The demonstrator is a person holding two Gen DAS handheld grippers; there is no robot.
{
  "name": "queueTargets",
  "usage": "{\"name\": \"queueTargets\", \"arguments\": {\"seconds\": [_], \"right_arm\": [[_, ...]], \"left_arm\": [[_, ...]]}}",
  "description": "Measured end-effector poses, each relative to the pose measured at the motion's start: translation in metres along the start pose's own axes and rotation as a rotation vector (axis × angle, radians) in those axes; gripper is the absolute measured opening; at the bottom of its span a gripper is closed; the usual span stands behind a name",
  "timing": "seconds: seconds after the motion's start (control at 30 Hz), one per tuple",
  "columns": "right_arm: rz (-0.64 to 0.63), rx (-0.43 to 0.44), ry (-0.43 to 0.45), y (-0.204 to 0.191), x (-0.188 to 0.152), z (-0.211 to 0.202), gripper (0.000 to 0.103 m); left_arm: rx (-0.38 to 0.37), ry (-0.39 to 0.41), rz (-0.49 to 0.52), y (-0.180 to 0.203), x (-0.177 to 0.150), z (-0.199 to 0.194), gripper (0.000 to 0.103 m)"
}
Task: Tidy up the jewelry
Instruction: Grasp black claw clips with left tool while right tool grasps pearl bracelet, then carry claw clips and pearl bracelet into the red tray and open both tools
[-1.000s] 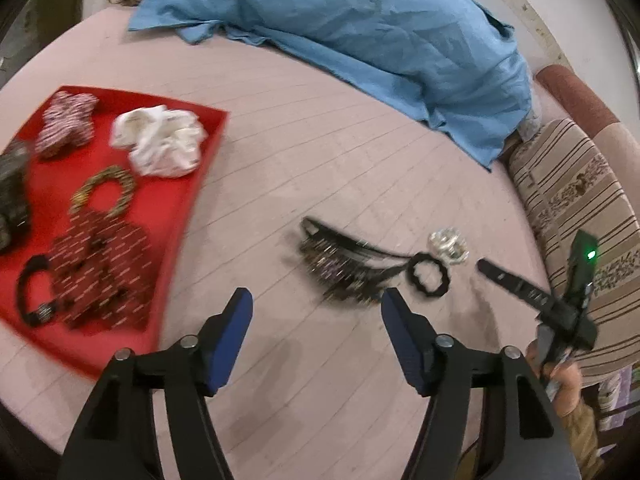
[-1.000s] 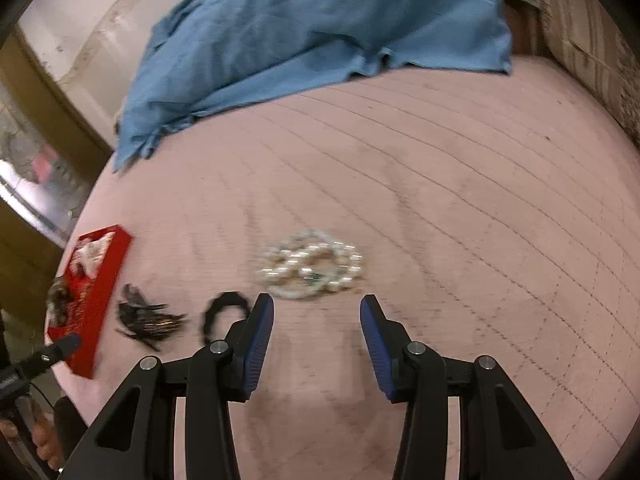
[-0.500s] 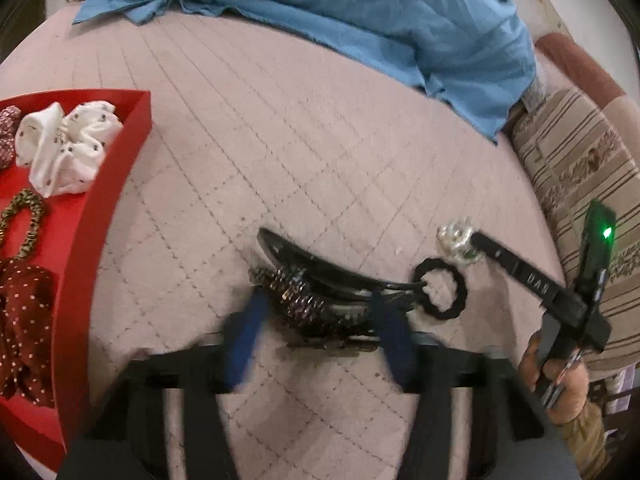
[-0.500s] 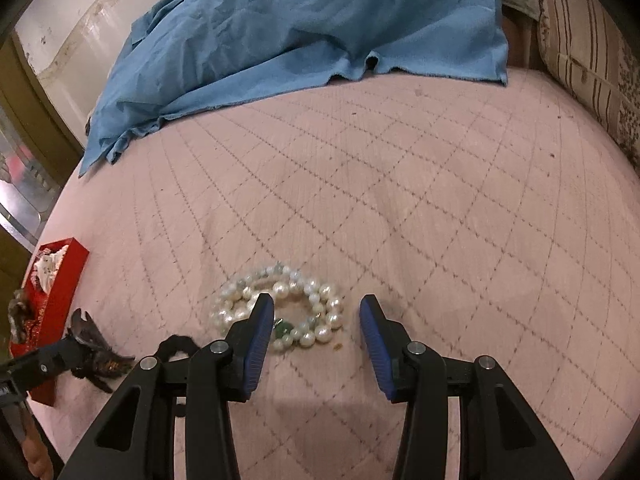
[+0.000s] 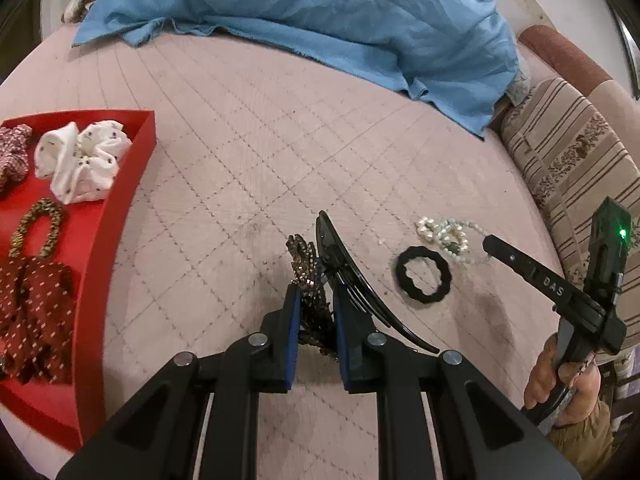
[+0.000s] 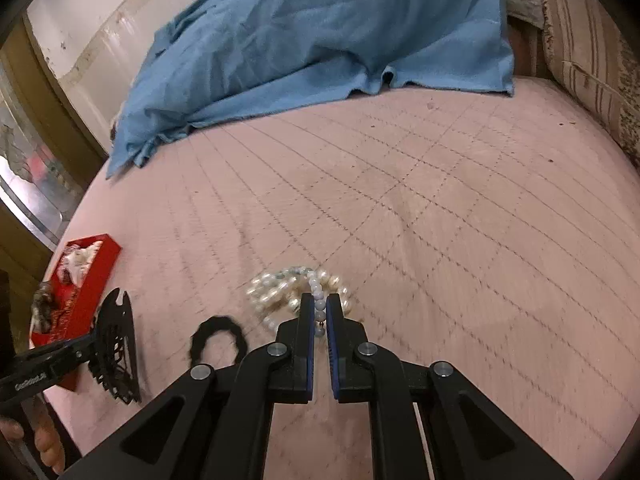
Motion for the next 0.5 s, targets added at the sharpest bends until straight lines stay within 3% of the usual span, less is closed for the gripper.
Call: {"name": "queueTargets", "arguments": {"seconds": [0.5], "right_arm": [[-0.006,0.055,0.084,-0.024,-0.011,-0.081,0.007]], "left_arm": [[0.002,0.104,-0.009,0.003,-0.019,-0.070,0.015]]}}
Point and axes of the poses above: each gripper's, at about its wrist camera, not at the fingertips, and z roughly the way its jaws point, y to its right, x to its top, the point moved 6 cm from there along z, roughly the way its jaws point, and after that the axes turned 13 degrees about -x, right-handed, at the moved point
